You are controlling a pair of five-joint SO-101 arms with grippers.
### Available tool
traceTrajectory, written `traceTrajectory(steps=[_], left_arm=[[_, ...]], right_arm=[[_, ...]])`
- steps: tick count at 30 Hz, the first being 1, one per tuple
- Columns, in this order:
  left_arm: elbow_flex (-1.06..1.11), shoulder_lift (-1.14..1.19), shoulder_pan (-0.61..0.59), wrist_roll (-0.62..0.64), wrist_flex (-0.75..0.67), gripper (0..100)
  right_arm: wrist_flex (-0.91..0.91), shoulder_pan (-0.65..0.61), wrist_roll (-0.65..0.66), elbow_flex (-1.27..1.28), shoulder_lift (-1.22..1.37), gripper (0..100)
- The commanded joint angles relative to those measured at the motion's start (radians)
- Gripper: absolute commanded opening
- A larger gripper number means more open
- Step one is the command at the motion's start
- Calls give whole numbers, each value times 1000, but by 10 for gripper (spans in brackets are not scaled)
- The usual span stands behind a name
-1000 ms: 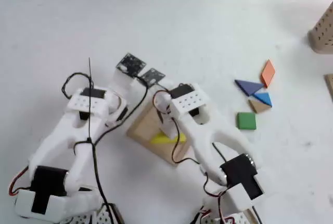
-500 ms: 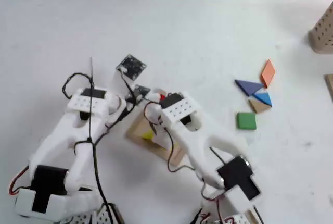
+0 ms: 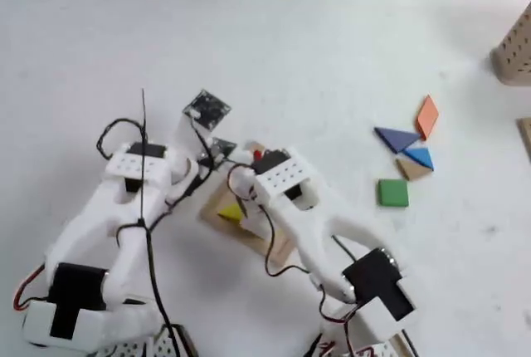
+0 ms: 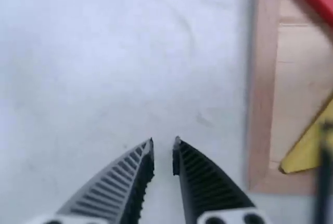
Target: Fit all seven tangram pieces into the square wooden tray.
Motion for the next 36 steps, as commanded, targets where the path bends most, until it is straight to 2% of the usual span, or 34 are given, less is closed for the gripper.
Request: traceTrajectory(steps=[1, 18, 25, 31, 36], left_arm=[[-48, -10, 15, -3, -18, 84], [-46, -10, 8, -3, -18, 84], [-46, -18, -38, -2, -11, 83], [-46, -19, -45, 0, -9, 83], [-23, -51, -59, -6, 3, 83]], right_arm=[[-12, -122, -74, -40, -16, 217], [-8, -188, -232, -157, -18, 216], [-8, -113, -233, -258, -18, 216], [-15, -39, -298, -347, -16, 216], [-15, -22, -301, -413, -16, 216]])
